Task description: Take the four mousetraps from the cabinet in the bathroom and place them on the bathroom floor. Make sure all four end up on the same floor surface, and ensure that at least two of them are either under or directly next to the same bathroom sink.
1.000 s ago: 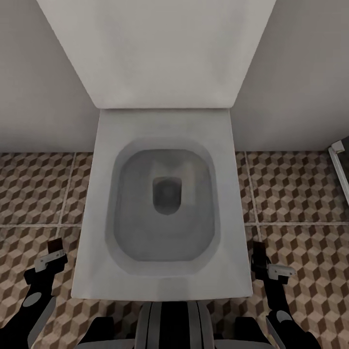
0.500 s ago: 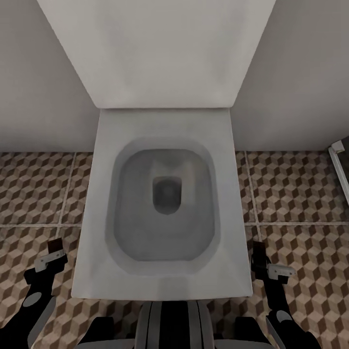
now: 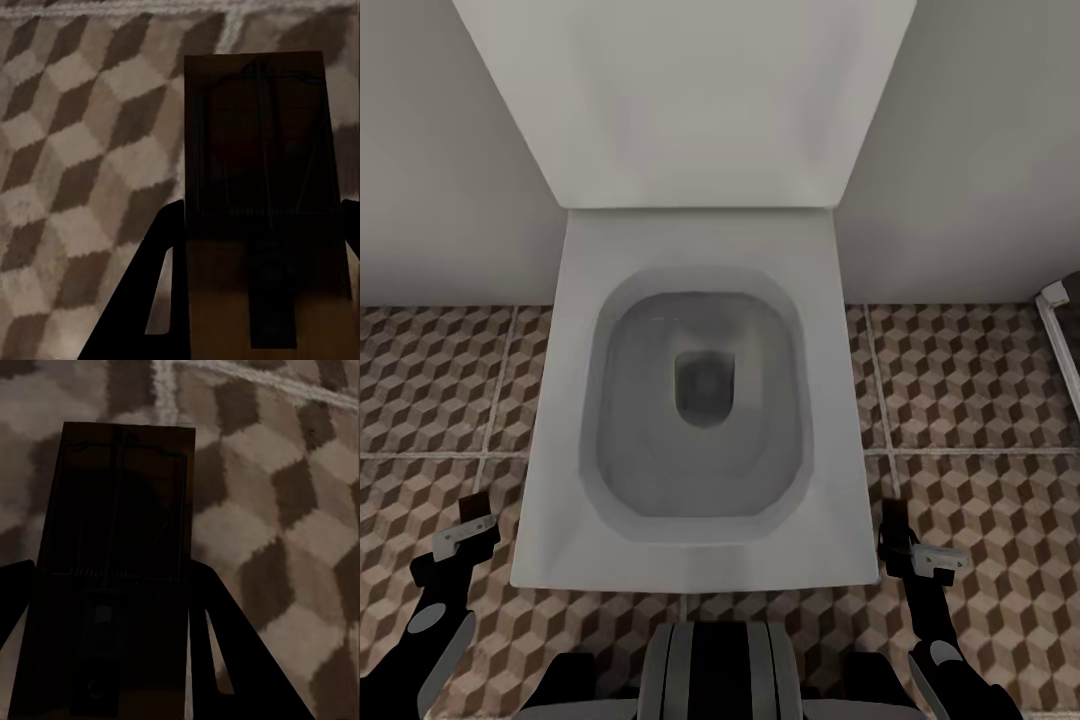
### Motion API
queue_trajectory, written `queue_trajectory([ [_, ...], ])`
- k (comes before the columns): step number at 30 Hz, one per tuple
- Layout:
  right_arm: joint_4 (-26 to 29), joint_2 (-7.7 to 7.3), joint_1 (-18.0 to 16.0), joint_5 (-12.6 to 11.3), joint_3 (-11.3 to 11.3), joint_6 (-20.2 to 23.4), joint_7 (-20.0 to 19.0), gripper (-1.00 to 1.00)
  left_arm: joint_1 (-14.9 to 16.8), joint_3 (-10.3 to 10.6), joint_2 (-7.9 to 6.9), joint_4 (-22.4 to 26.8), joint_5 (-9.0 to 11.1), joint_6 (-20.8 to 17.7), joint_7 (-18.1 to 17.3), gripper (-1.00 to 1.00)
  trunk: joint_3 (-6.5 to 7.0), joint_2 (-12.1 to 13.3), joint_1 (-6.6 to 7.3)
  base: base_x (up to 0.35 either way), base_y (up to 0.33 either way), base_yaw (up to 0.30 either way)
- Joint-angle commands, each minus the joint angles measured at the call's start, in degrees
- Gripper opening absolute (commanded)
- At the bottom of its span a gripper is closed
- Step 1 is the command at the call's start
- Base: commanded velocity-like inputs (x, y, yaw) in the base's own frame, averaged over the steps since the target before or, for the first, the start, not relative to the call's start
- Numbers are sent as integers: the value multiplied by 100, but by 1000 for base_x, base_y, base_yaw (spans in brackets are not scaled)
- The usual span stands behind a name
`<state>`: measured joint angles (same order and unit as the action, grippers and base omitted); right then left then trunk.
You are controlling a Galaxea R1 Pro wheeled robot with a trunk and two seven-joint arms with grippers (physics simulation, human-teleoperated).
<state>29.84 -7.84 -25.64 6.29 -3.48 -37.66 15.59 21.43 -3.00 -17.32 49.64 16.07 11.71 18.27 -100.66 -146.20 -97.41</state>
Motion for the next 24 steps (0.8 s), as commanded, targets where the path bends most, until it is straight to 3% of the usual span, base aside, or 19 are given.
queue_trajectory([
  [1, -4, 2, -2, 40, -13, -13, 14, -100, 1, 12, -5, 0, 46, 23, 41, -100, -25, -2, -2, 0, 0, 0],
  [6, -4, 2, -2, 39, -19, -15, 14, -100, 1, 10, -10, -2, 29, 7, 71, -100, -136, -9, -14, 0, 0, 0],
  [24, 4, 2, -2, 30, -21, -15, 19, -100, 1, 10, -12, -1, 27, 15, 72, -100, -136, -9, -14, 0, 0, 0],
])
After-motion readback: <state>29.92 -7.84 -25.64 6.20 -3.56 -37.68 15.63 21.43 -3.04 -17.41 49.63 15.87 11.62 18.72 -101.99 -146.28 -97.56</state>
